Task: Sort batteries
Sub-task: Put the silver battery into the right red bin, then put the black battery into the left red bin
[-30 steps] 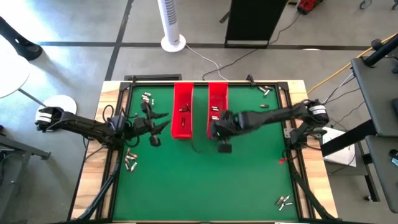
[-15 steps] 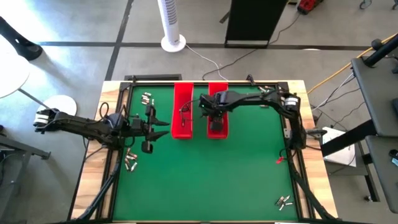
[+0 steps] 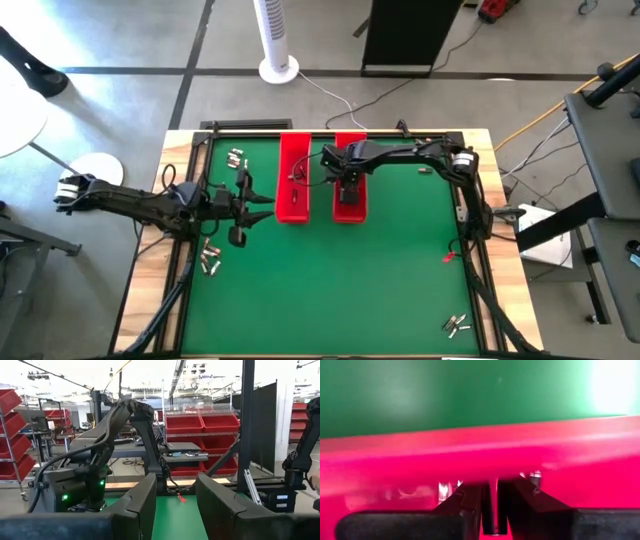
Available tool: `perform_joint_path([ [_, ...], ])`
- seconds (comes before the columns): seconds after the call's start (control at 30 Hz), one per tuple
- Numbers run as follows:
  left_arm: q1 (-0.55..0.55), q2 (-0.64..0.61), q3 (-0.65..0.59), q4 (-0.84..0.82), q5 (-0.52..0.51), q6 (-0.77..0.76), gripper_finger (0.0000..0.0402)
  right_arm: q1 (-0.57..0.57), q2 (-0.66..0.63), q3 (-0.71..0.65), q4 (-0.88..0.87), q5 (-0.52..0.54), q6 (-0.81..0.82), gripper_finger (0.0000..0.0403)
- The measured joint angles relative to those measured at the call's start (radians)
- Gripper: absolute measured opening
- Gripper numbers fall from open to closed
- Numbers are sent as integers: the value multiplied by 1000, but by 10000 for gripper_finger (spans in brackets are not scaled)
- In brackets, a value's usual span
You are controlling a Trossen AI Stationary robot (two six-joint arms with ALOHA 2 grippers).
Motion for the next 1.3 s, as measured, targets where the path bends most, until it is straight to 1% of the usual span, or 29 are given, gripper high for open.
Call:
perform_joint_path([
  [0.07,0,-1,8,-21,0,0,119,-1,18,0,9,-14,-3,52],
  [0.27,0,-4,59,-133,0,-10,119,-3,52,3,25,-14,-6,57],
  [0.5,-1,17,149,-317,0,-72,119,-3,49,8,39,-21,0,106],
  [0.67,-4,31,172,-319,1,-82,119,1,37,31,1,8,0,139],
  [0.8,-3,30,170,-325,1,-82,119,7,-28,61,-58,32,1,159],
  [1.0,-3,31,170,-322,1,-78,119,11,-197,64,-117,45,31,180],
  [1.17,-3,34,170,-324,1,-78,119,-22,-335,50,-157,107,130,189],
  [1.3,-3,39,170,-323,1,-75,119,-90,-415,14,-212,110,246,193],
])
